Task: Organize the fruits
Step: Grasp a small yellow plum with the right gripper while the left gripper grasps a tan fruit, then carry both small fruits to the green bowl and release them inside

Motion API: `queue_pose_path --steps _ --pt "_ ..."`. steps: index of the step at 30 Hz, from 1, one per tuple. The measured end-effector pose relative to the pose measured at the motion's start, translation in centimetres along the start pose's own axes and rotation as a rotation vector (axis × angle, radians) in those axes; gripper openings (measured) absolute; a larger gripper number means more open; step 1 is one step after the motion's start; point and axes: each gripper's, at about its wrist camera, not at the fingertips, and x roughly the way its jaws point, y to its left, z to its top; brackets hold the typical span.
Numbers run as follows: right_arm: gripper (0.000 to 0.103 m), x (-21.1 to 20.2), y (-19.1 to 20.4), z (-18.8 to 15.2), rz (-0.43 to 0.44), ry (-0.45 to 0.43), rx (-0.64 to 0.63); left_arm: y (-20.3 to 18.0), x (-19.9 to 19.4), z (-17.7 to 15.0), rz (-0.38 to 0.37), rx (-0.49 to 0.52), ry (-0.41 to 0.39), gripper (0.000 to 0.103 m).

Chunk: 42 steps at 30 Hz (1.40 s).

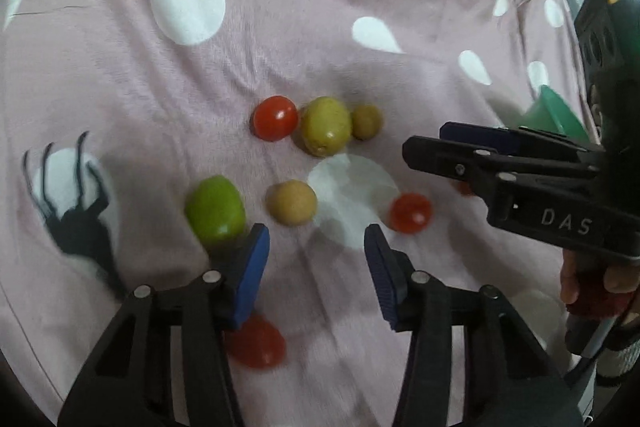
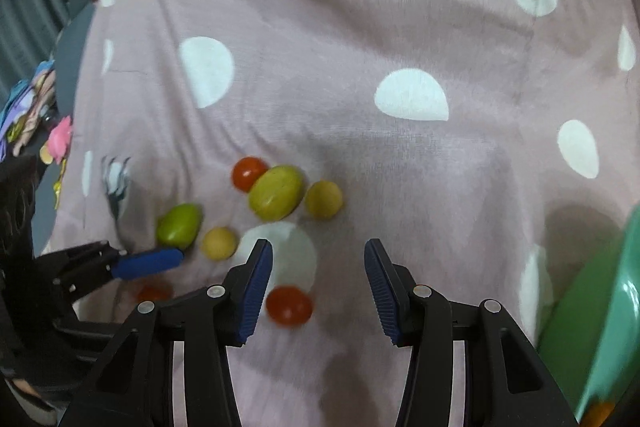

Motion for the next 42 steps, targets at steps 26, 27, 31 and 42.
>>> queue_pose_path --steps 26,27,31,42 --pt "0.029 2.7 0.7 0.6 -0.020 -0.024 -0.051 1.3 -0.6 1.1 0.018 -0.019 -0.029 0.025" --pt "0.029 1.9 0.4 0.8 -0.013 -0.039 -0.046 1.2 -1.0 0.9 0.015 -0.019 -0.035 0.025" --pt "0.029 -1.6 0.1 -0.3 0.027 -0.087 -0.025 0.8 -3.3 0.1 0.003 -0.032 -0.061 0.025" --pt "0.029 -6.0 -0.5 -4.6 0.073 -0.122 0.018 -1.0 -6.7 -3.7 0.021 -0.070 -0.093 0.025"
